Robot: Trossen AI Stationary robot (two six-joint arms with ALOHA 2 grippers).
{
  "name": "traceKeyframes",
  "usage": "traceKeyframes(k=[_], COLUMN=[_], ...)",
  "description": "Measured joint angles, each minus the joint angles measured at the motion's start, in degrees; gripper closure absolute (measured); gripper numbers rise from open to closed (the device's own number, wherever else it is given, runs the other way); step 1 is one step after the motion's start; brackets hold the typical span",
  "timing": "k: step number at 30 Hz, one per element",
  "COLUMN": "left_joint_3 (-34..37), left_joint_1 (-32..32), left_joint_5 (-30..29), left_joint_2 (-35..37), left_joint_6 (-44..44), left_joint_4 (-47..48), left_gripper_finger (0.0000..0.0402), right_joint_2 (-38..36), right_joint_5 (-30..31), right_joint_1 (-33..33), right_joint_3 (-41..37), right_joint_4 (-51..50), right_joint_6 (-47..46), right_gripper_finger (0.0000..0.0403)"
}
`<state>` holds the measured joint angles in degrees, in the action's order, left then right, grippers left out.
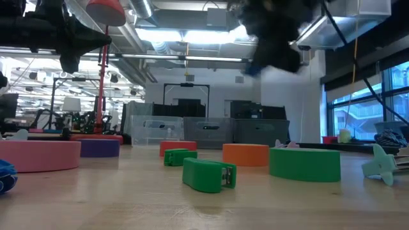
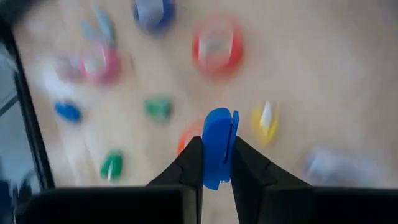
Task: Pick and place Stapler, Stapler remover, tape
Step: Put the right blue stapler into the black bin
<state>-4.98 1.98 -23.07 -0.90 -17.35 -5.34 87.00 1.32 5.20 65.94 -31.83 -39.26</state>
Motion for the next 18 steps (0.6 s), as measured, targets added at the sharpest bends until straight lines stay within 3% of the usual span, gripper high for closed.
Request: traceKeyframes(k=[9,18], left_joint_3=[0.0,0.0], left_joint_1=[0.0,0.0], left_joint_5=[-1.6,-3.0], left_joint_2=[0.0,0.0], left_joint_6=[0.1,0.1], left_joint_4=[0.0,0.0], left_gripper_finger=[0.0394,0.0394], right_joint_2=[4.0,24.4], right_joint_5=[-3.0,-10.3], right_joint_1=[-20.1,-31.8], right_joint_3=[22.8,48.5], right_joint_4=[-8.7,-28.0], right_joint_6=[24.7,39.0], right_gripper_finger=[0.0354,0.0354])
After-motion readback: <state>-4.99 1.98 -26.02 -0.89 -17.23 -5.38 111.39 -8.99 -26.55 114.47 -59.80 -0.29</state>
